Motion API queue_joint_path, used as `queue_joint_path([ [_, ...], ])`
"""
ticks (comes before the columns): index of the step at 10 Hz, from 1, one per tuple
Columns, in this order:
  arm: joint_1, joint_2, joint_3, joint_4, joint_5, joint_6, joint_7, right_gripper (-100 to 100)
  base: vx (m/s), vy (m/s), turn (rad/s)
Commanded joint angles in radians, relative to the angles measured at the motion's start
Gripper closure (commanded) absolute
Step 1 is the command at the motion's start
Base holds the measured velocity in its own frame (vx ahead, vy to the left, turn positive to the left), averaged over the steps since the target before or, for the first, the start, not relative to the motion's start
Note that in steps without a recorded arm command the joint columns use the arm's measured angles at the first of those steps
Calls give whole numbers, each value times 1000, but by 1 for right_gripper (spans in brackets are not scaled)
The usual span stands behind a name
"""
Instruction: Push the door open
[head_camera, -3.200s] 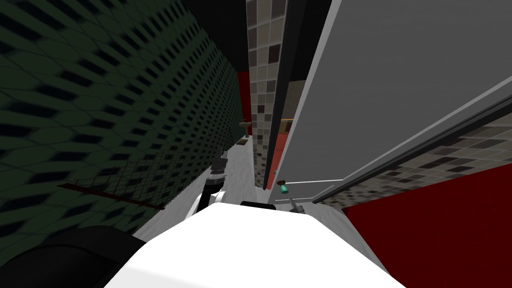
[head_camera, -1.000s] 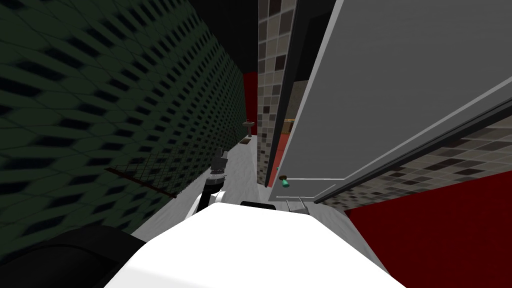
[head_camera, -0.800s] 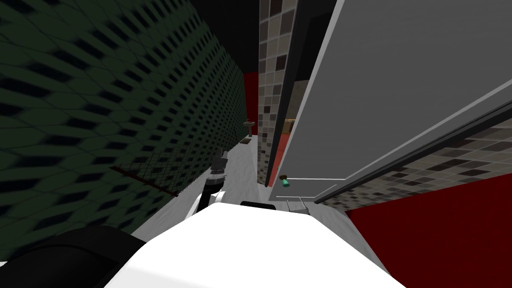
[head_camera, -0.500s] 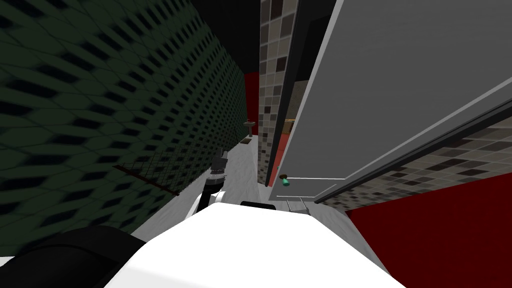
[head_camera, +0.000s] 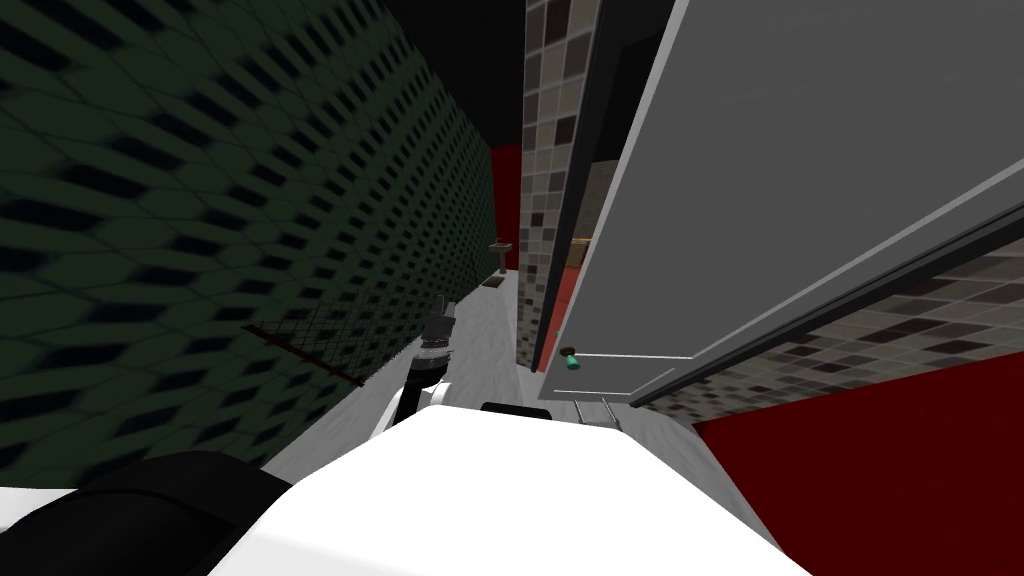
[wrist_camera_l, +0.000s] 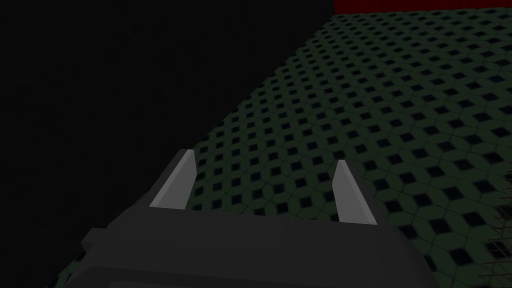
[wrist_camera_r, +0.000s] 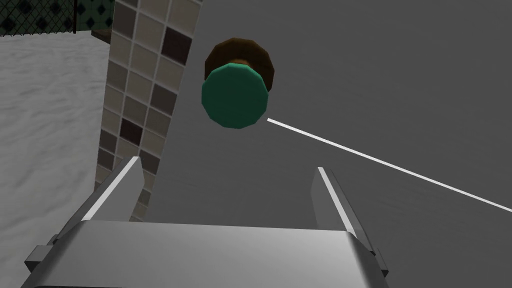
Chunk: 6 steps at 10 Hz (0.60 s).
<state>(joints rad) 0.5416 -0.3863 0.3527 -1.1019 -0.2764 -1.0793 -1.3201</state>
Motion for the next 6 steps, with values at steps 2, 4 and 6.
queue_joint_path([
  [2,6,-3,9,-10,-22,2,-72,-100,-24,5,12],
  [4,10,-5,14,-15,-34,3,-108,-100,-24,6,22],
  [6,16,-8,22,-24,-55,5,-168,-100,-23,1,21],
])
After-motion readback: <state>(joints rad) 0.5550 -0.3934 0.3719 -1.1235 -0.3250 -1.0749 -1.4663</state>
